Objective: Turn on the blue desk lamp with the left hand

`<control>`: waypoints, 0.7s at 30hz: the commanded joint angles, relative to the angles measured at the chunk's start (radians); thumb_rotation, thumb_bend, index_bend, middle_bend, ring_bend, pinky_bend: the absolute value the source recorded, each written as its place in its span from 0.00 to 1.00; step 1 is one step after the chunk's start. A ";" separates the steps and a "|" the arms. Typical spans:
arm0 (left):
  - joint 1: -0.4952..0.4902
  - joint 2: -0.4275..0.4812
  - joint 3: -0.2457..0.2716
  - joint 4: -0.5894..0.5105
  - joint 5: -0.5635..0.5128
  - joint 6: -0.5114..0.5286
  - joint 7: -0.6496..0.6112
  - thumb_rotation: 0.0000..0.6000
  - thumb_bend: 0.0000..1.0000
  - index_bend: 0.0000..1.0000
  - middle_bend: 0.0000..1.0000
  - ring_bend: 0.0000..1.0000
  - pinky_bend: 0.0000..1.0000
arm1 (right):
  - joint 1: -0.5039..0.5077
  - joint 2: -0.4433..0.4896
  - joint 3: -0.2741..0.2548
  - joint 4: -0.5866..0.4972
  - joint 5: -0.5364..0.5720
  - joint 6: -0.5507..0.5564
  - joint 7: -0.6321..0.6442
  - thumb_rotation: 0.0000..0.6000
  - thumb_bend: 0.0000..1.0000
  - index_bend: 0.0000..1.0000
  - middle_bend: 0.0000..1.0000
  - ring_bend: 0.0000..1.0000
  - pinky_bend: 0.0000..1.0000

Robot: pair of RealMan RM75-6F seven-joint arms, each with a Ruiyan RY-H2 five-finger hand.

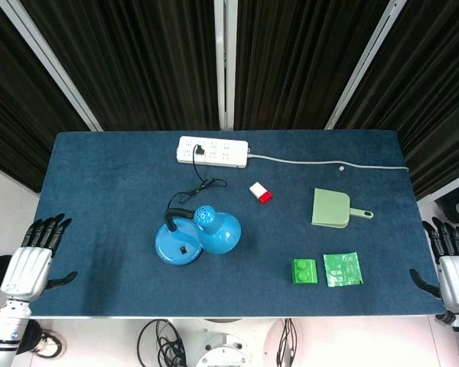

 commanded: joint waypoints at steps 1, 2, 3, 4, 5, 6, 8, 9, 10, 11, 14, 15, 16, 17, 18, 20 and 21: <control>0.000 0.000 0.000 0.000 0.000 0.000 0.001 1.00 0.04 0.05 0.00 0.00 0.00 | 0.000 0.000 0.000 0.000 0.000 0.001 0.000 1.00 0.18 0.00 0.00 0.00 0.00; 0.000 0.000 0.000 0.000 0.000 -0.001 0.001 1.00 0.04 0.05 0.00 0.00 0.00 | 0.000 0.000 0.000 0.000 0.000 0.001 0.000 1.00 0.18 0.00 0.00 0.00 0.00; -0.001 0.000 0.000 0.000 0.000 -0.001 0.001 1.00 0.04 0.05 0.00 0.00 0.00 | 0.000 0.000 0.000 0.000 0.000 0.001 0.001 1.00 0.18 0.00 0.00 0.00 0.00; 0.000 0.000 0.000 0.000 0.000 -0.001 0.002 1.00 0.04 0.05 0.00 0.00 0.00 | 0.000 0.001 0.000 0.000 0.000 0.000 0.001 1.00 0.18 0.00 0.00 0.00 0.00; 0.000 -0.001 0.001 -0.001 0.000 -0.001 0.002 1.00 0.04 0.05 0.00 0.00 0.00 | 0.000 0.001 0.000 0.001 0.000 0.000 0.000 1.00 0.18 0.00 0.00 0.00 0.00; 0.000 -0.001 0.001 -0.001 -0.001 -0.001 0.002 1.00 0.04 0.05 0.00 0.00 0.00 | 0.000 0.001 -0.001 0.001 -0.001 -0.001 0.000 1.00 0.18 0.00 0.00 0.00 0.00; 0.001 0.000 0.003 -0.003 -0.001 -0.002 0.002 1.00 0.04 0.05 0.00 0.00 0.00 | 0.000 0.001 -0.001 0.000 -0.001 0.000 0.001 1.00 0.18 0.00 0.00 0.00 0.00; 0.001 0.001 0.004 -0.005 -0.001 -0.004 0.002 1.00 0.04 0.05 0.00 0.00 0.00 | -0.001 0.001 -0.001 0.000 -0.002 0.002 0.002 1.00 0.18 0.00 0.00 0.00 0.00; 0.000 0.003 0.004 -0.007 -0.001 -0.006 0.002 1.00 0.04 0.05 0.00 0.00 0.00 | -0.001 0.001 0.000 0.000 -0.001 0.003 0.004 1.00 0.18 0.00 0.00 0.00 0.00; -0.001 0.004 0.004 -0.008 0.000 -0.007 0.002 1.00 0.04 0.05 0.00 0.00 0.00 | -0.001 0.001 0.001 0.000 -0.001 0.004 0.004 1.00 0.18 0.00 0.00 0.00 0.00; -0.004 0.002 0.000 -0.014 0.009 0.000 -0.004 1.00 0.05 0.05 0.02 0.00 0.00 | 0.000 0.001 0.000 -0.001 0.000 0.002 0.005 1.00 0.18 0.00 0.00 0.00 0.00; -0.004 -0.002 -0.003 -0.009 0.018 0.009 -0.003 1.00 0.09 0.05 0.08 0.04 0.03 | 0.000 0.001 0.000 0.000 0.000 0.000 0.004 1.00 0.18 0.00 0.00 0.00 0.00; -0.005 -0.011 -0.006 0.001 0.032 0.021 0.010 1.00 0.12 0.05 0.16 0.12 0.10 | 0.001 0.000 0.000 0.000 0.002 -0.002 0.003 1.00 0.18 0.00 0.00 0.00 0.00; -0.008 -0.018 -0.006 0.010 0.046 0.026 0.019 1.00 0.17 0.05 0.29 0.24 0.21 | 0.002 0.000 0.001 -0.001 0.003 -0.003 0.002 1.00 0.18 0.00 0.00 0.00 0.00; -0.013 -0.024 -0.004 0.018 0.063 0.028 0.022 1.00 0.21 0.05 0.38 0.33 0.31 | 0.003 0.000 0.003 -0.002 0.004 -0.004 0.002 1.00 0.18 0.00 0.00 0.00 0.00; -0.022 -0.041 -0.002 0.034 0.091 0.028 0.021 1.00 0.30 0.06 0.61 0.58 0.60 | 0.005 -0.001 0.005 -0.005 0.005 -0.004 0.000 1.00 0.18 0.00 0.00 0.00 0.00; -0.027 -0.047 0.002 0.038 0.098 0.022 0.018 1.00 0.34 0.06 0.69 0.66 0.69 | 0.006 -0.001 0.005 -0.008 0.005 -0.005 -0.001 1.00 0.18 0.00 0.00 0.00 0.00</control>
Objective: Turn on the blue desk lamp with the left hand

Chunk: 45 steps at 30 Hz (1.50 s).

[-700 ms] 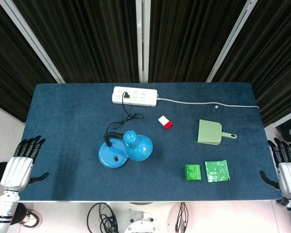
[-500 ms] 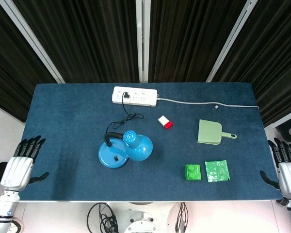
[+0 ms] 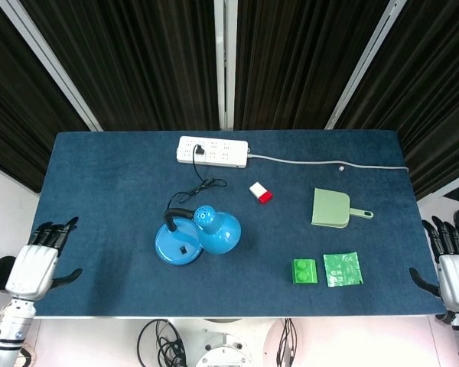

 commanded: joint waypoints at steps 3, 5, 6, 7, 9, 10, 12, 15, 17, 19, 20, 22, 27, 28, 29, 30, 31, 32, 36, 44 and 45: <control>-0.033 -0.041 0.026 0.015 0.039 -0.050 -0.016 1.00 0.42 0.11 0.79 0.78 0.81 | 0.001 0.000 -0.003 -0.005 -0.005 -0.001 -0.008 1.00 0.18 0.00 0.00 0.00 0.00; -0.052 -0.049 0.046 0.009 0.043 -0.105 -0.021 1.00 0.45 0.13 0.79 0.79 0.82 | 0.000 -0.001 -0.003 -0.005 -0.004 0.000 -0.007 1.00 0.18 0.00 0.00 0.00 0.00; -0.060 -0.052 0.055 0.006 0.043 -0.130 -0.017 1.00 0.46 0.13 0.80 0.79 0.82 | -0.001 -0.001 -0.003 -0.005 -0.002 0.000 -0.005 1.00 0.18 0.00 0.00 0.00 0.00; -0.070 -0.054 0.064 0.002 0.043 -0.157 -0.012 1.00 0.47 0.13 0.80 0.79 0.82 | -0.002 -0.001 -0.004 -0.005 -0.001 0.000 -0.004 1.00 0.18 0.00 0.00 0.00 0.00; -0.092 -0.058 0.082 -0.016 0.039 -0.219 -0.003 1.00 0.48 0.13 0.80 0.80 0.82 | -0.003 0.001 -0.004 -0.005 0.000 0.002 -0.002 1.00 0.18 0.00 0.00 0.00 0.00; -0.105 -0.064 0.086 -0.024 0.037 -0.247 0.003 1.00 0.48 0.13 0.80 0.80 0.82 | -0.004 0.002 -0.004 -0.005 -0.001 0.005 -0.001 1.00 0.18 0.00 0.00 0.00 0.00; -0.121 -0.075 0.086 -0.034 0.028 -0.280 0.027 1.00 0.48 0.14 0.80 0.79 0.82 | -0.006 0.002 -0.004 -0.004 -0.001 0.007 -0.001 1.00 0.18 0.00 0.00 0.00 0.00; -0.153 -0.098 0.065 -0.066 -0.011 -0.332 0.072 1.00 0.48 0.15 0.80 0.80 0.83 | -0.007 0.002 -0.006 -0.004 0.001 0.005 0.000 1.00 0.18 0.00 0.00 0.00 0.00; -0.174 -0.110 0.053 -0.083 -0.041 -0.366 0.099 1.00 0.48 0.14 0.80 0.80 0.83 | -0.007 0.004 -0.005 -0.005 -0.001 0.006 0.002 1.00 0.18 0.00 0.00 0.00 0.00; -0.197 -0.126 0.040 -0.099 -0.083 -0.409 0.151 1.00 0.48 0.13 0.80 0.80 0.83 | -0.008 0.008 -0.004 -0.007 -0.001 0.009 0.005 1.00 0.18 0.00 0.00 0.00 0.00; -0.208 -0.133 0.036 -0.105 -0.102 -0.428 0.178 1.00 0.48 0.12 0.80 0.80 0.83 | -0.009 0.009 -0.004 -0.007 -0.001 0.010 0.007 1.00 0.18 0.00 0.00 0.00 0.00; -0.231 -0.156 0.025 -0.113 -0.142 -0.463 0.231 1.00 0.48 0.09 0.80 0.79 0.83 | -0.010 0.014 -0.004 -0.008 0.001 0.011 0.010 1.00 0.18 0.00 0.00 0.00 0.00; -0.267 -0.216 0.008 -0.107 -0.192 -0.497 0.278 1.00 0.48 0.09 0.80 0.79 0.83 | -0.015 0.021 -0.004 -0.008 0.005 0.013 0.017 1.00 0.18 0.00 0.00 0.00 0.00; -0.275 -0.227 0.008 -0.103 -0.197 -0.504 0.283 1.00 0.48 0.09 0.80 0.79 0.83 | -0.016 0.022 -0.004 -0.007 0.005 0.015 0.020 1.00 0.18 0.00 0.00 0.00 0.00; -0.280 -0.234 0.009 -0.101 -0.201 -0.509 0.286 1.00 0.48 0.09 0.80 0.79 0.83 | -0.016 0.023 -0.004 -0.007 0.005 0.015 0.022 1.00 0.18 0.00 0.00 0.00 0.00; -0.285 -0.241 0.010 -0.098 -0.206 -0.515 0.289 1.00 0.48 0.09 0.80 0.79 0.83 | -0.017 0.024 -0.004 -0.006 0.006 0.015 0.024 1.00 0.18 0.00 0.00 0.00 0.00; -0.291 -0.248 0.010 -0.094 -0.212 -0.520 0.292 1.00 0.48 0.09 0.80 0.79 0.83 | -0.017 0.024 -0.003 -0.005 0.006 0.015 0.025 1.00 0.18 0.00 0.00 0.00 0.00; -0.294 -0.253 0.011 -0.091 -0.217 -0.521 0.295 1.00 0.48 0.09 0.80 0.79 0.83 | -0.017 0.025 -0.004 -0.005 0.006 0.015 0.026 1.00 0.18 0.00 0.00 0.00 0.00; -0.294 -0.284 0.014 -0.075 -0.234 -0.496 0.330 1.00 0.48 0.08 0.80 0.79 0.83 | -0.016 0.025 -0.004 -0.001 0.007 0.009 0.030 1.00 0.18 0.00 0.00 0.00 0.00; -0.326 -0.320 0.007 -0.051 -0.313 -0.525 0.369 1.00 0.48 0.07 0.80 0.79 0.83 | -0.013 0.023 -0.004 0.005 0.010 0.002 0.035 1.00 0.18 0.00 0.00 0.00 0.00; -0.331 -0.323 0.006 -0.047 -0.322 -0.529 0.372 1.00 0.48 0.07 0.80 0.79 0.83 | -0.013 0.023 -0.004 0.005 0.010 0.003 0.036 1.00 0.18 0.00 0.00 0.00 0.00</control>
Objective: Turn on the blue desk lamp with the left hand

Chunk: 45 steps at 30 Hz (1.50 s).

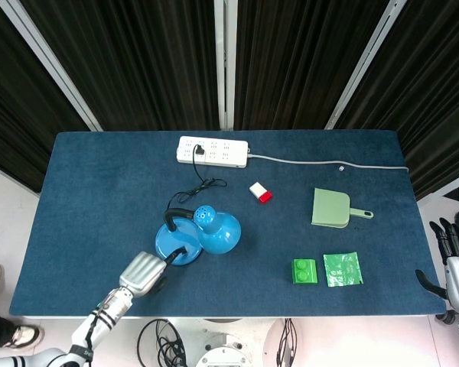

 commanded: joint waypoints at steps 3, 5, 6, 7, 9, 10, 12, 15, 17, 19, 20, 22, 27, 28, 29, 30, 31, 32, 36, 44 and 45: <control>-0.025 -0.020 -0.001 0.022 -0.048 -0.025 0.018 1.00 0.48 0.07 0.80 0.79 0.83 | 0.000 0.002 0.002 0.001 0.003 0.001 0.006 1.00 0.18 0.00 0.00 0.00 0.00; -0.030 -0.022 0.003 0.028 -0.051 -0.023 0.021 1.00 0.48 0.07 0.80 0.79 0.83 | -0.001 0.003 0.003 0.004 0.004 0.002 0.009 1.00 0.18 0.00 0.00 0.00 0.00; -0.030 -0.022 0.005 0.030 -0.054 -0.019 0.021 1.00 0.48 0.07 0.80 0.79 0.83 | -0.001 0.004 0.004 0.005 0.004 0.002 0.011 1.00 0.18 0.00 0.00 0.00 0.00; -0.030 -0.022 0.006 0.030 -0.057 -0.018 0.020 1.00 0.48 0.07 0.80 0.79 0.83 | -0.001 0.004 0.004 0.005 0.005 0.002 0.012 1.00 0.18 0.00 0.00 0.00 0.00; -0.031 -0.021 0.009 0.029 -0.065 -0.014 0.017 1.00 0.48 0.07 0.80 0.79 0.84 | -0.001 0.004 0.004 0.007 0.006 0.000 0.013 1.00 0.18 0.00 0.00 0.00 0.00; -0.031 -0.021 0.011 0.029 -0.066 -0.010 0.015 1.00 0.48 0.07 0.80 0.79 0.84 | -0.001 0.003 0.004 0.008 0.006 -0.001 0.014 1.00 0.18 0.00 0.00 0.00 0.00; -0.032 -0.019 0.015 0.027 -0.068 -0.006 0.016 1.00 0.48 0.07 0.80 0.79 0.84 | 0.000 0.002 0.002 0.010 0.006 -0.003 0.014 1.00 0.18 0.00 0.00 0.00 0.00; -0.036 -0.016 0.021 0.022 -0.073 -0.005 0.019 1.00 0.48 0.07 0.80 0.79 0.84 | 0.000 0.000 0.001 0.011 0.005 -0.004 0.013 1.00 0.18 0.00 0.00 0.00 0.00; -0.040 -0.015 0.027 0.018 -0.073 -0.006 0.021 1.00 0.48 0.07 0.80 0.79 0.84 | -0.001 -0.001 0.001 0.012 0.004 -0.003 0.013 1.00 0.18 0.00 0.00 0.00 0.00; -0.042 -0.015 0.032 0.015 -0.072 -0.006 0.018 1.00 0.48 0.10 0.80 0.79 0.84 | -0.002 -0.001 0.001 0.012 0.004 -0.002 0.013 1.00 0.18 0.00 0.00 0.00 0.00; -0.043 -0.015 0.034 0.014 -0.072 -0.006 0.017 1.00 0.48 0.12 0.80 0.79 0.84 | -0.002 -0.001 0.001 0.012 0.005 -0.002 0.013 1.00 0.18 0.00 0.00 0.00 0.00; -0.046 -0.015 0.037 0.016 -0.073 -0.005 0.016 1.00 0.48 0.15 0.80 0.79 0.84 | -0.002 -0.001 0.000 0.012 0.005 -0.002 0.013 1.00 0.18 0.00 0.00 0.00 0.00; -0.049 -0.015 0.043 0.021 -0.061 0.004 0.009 1.00 0.48 0.21 0.80 0.80 0.84 | -0.002 -0.003 0.001 0.016 0.009 -0.005 0.014 1.00 0.18 0.00 0.00 0.00 0.00; -0.049 -0.016 0.045 0.024 -0.056 0.008 0.010 1.00 0.48 0.22 0.80 0.80 0.84 | -0.002 -0.004 0.001 0.017 0.010 -0.006 0.014 1.00 0.18 0.00 0.00 0.00 0.00; -0.049 -0.018 0.048 0.030 -0.048 0.014 0.016 1.00 0.48 0.24 0.80 0.80 0.84 | -0.001 -0.004 0.001 0.017 0.010 -0.008 0.014 1.00 0.18 0.00 0.00 0.00 0.00; -0.050 -0.021 0.052 0.036 -0.040 0.020 0.028 1.00 0.48 0.25 0.80 0.80 0.84 | -0.001 -0.004 0.000 0.016 0.011 -0.009 0.014 1.00 0.18 0.00 0.00 0.00 0.00; -0.051 -0.023 0.056 0.041 -0.032 0.024 0.039 1.00 0.48 0.25 0.80 0.80 0.84 | -0.001 -0.004 0.000 0.016 0.011 -0.010 0.015 1.00 0.18 0.00 0.00 0.00 0.00; -0.052 -0.026 0.060 0.045 -0.025 0.028 0.049 1.00 0.48 0.26 0.80 0.80 0.84 | -0.001 -0.004 0.000 0.016 0.011 -0.010 0.015 1.00 0.18 0.00 0.00 0.00 0.00; -0.052 -0.044 0.079 0.069 0.025 0.055 0.096 1.00 0.48 0.28 0.80 0.80 0.84 | -0.002 -0.003 0.001 0.018 0.015 -0.011 0.017 1.00 0.18 0.00 0.00 0.00 0.00; -0.046 -0.074 0.105 0.112 0.084 0.087 0.172 1.00 0.48 0.28 0.80 0.80 0.84 | -0.002 0.000 -0.001 0.019 0.019 -0.018 0.025 1.00 0.18 0.00 0.00 0.00 0.00; -0.045 -0.078 0.108 0.117 0.088 0.089 0.181 1.00 0.48 0.28 0.80 0.80 0.84 | -0.001 0.000 -0.001 0.019 0.019 -0.019 0.025 1.00 0.18 0.00 0.00 0.00 0.00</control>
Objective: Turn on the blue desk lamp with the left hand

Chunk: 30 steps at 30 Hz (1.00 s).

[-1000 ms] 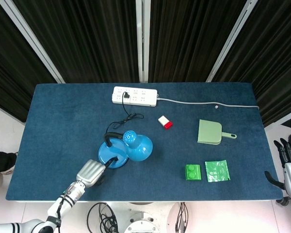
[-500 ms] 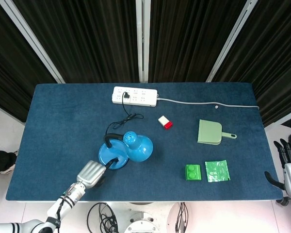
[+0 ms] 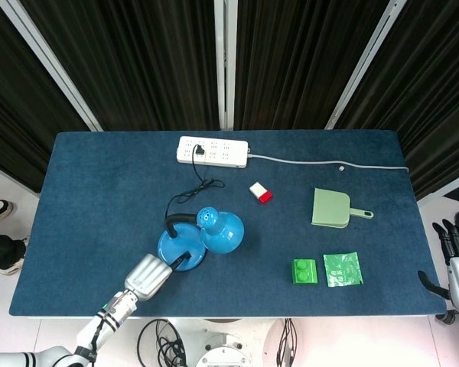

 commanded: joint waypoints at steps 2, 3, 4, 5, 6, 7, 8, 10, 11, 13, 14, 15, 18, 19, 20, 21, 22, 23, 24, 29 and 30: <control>0.005 -0.019 0.017 0.026 0.027 0.013 0.035 1.00 0.48 0.28 0.80 0.80 0.84 | 0.001 0.000 -0.001 0.000 0.002 -0.004 0.000 1.00 0.18 0.00 0.00 0.00 0.00; 0.006 -0.021 0.020 0.030 0.031 0.013 0.037 1.00 0.48 0.28 0.80 0.80 0.84 | 0.001 0.000 -0.001 -0.001 0.003 -0.005 0.000 1.00 0.18 0.00 0.00 0.00 0.00; 0.007 -0.024 0.023 0.035 0.037 0.014 0.041 1.00 0.48 0.28 0.80 0.80 0.84 | 0.001 0.000 -0.001 -0.001 0.003 -0.006 0.000 1.00 0.18 0.00 0.00 0.00 0.00; 0.008 -0.025 0.025 0.038 0.040 0.015 0.044 1.00 0.48 0.28 0.80 0.80 0.84 | 0.001 0.001 -0.001 -0.001 0.004 -0.006 0.000 1.00 0.18 0.00 0.00 0.00 0.00; 0.009 -0.027 0.027 0.040 0.043 0.015 0.046 1.00 0.48 0.28 0.80 0.80 0.84 | 0.001 0.000 -0.001 -0.001 0.004 -0.007 0.000 1.00 0.18 0.00 0.00 0.00 0.00; 0.010 -0.028 0.028 0.043 0.045 0.015 0.047 1.00 0.48 0.28 0.80 0.80 0.84 | 0.001 0.000 -0.001 -0.001 0.004 -0.007 0.000 1.00 0.18 0.00 0.00 0.00 0.00; 0.010 -0.029 0.029 0.045 0.047 0.014 0.048 1.00 0.48 0.28 0.80 0.80 0.84 | 0.001 0.000 -0.001 -0.001 0.004 -0.008 0.000 1.00 0.18 0.00 0.00 0.00 0.00; 0.011 -0.031 0.030 0.049 0.052 0.016 0.048 1.00 0.48 0.28 0.80 0.80 0.84 | 0.002 0.001 -0.002 -0.002 0.003 -0.008 0.000 1.00 0.18 0.00 0.00 0.00 0.00; 0.012 -0.032 0.030 0.052 0.057 0.019 0.049 1.00 0.48 0.27 0.80 0.80 0.84 | 0.002 0.001 -0.002 -0.003 0.004 -0.008 0.000 1.00 0.18 0.00 0.00 0.00 0.00; 0.015 -0.034 0.028 0.054 0.064 0.027 0.048 1.00 0.48 0.27 0.80 0.80 0.84 | 0.001 0.001 -0.002 -0.004 0.004 -0.008 0.000 1.00 0.18 0.00 0.00 0.00 0.00; 0.017 -0.035 0.027 0.057 0.070 0.034 0.048 1.00 0.48 0.26 0.80 0.80 0.84 | 0.001 0.002 -0.002 -0.004 0.004 -0.009 0.000 1.00 0.18 0.00 0.00 0.00 0.00; 0.019 -0.036 0.026 0.058 0.073 0.039 0.048 1.00 0.48 0.25 0.80 0.80 0.84 | 0.002 0.002 -0.002 -0.005 0.004 -0.009 0.000 1.00 0.18 0.00 0.00 0.00 0.00; 0.027 -0.034 0.021 0.061 0.089 0.064 0.044 1.00 0.48 0.19 0.80 0.80 0.84 | 0.002 0.004 -0.002 -0.007 0.004 -0.011 0.002 1.00 0.18 0.00 0.00 0.00 0.00; 0.030 -0.032 0.020 0.061 0.093 0.071 0.043 1.00 0.48 0.17 0.80 0.80 0.84 | 0.002 0.005 -0.002 -0.007 0.004 -0.011 0.002 1.00 0.18 0.00 0.00 0.00 0.00; 0.035 -0.029 0.018 0.060 0.100 0.085 0.040 1.00 0.48 0.15 0.80 0.80 0.84 | 0.002 0.005 -0.002 -0.008 0.003 -0.011 0.002 1.00 0.18 0.00 0.00 0.00 0.00; 0.039 -0.026 0.016 0.058 0.106 0.097 0.035 1.00 0.48 0.14 0.80 0.80 0.85 | 0.003 0.006 -0.002 -0.009 0.003 -0.011 0.003 1.00 0.18 0.00 0.00 0.00 0.00; 0.045 -0.020 0.015 0.056 0.112 0.110 0.027 1.00 0.48 0.13 0.79 0.80 0.84 | 0.003 0.006 -0.002 -0.009 0.002 -0.011 0.004 1.00 0.18 0.00 0.00 0.00 0.00; 0.057 -0.008 0.014 0.050 0.123 0.137 0.006 1.00 0.47 0.13 0.79 0.79 0.84 | 0.003 0.008 -0.002 -0.010 0.001 -0.010 0.006 1.00 0.18 0.00 0.00 0.00 0.00; 0.066 0.002 0.016 0.047 0.134 0.158 -0.011 1.00 0.46 0.13 0.78 0.79 0.83 | 0.003 0.009 -0.002 -0.011 0.000 -0.010 0.007 1.00 0.18 0.00 0.00 0.00 0.00; 0.143 0.094 0.043 0.046 0.163 0.278 -0.094 1.00 0.45 0.19 0.73 0.75 0.79 | 0.002 0.015 -0.001 -0.009 0.002 -0.010 0.021 1.00 0.18 0.00 0.00 0.00 0.00; 0.160 0.116 0.045 0.043 0.154 0.296 -0.106 1.00 0.44 0.21 0.72 0.74 0.77 | 0.002 0.015 -0.001 -0.008 0.002 -0.010 0.023 1.00 0.18 0.00 0.00 0.00 0.00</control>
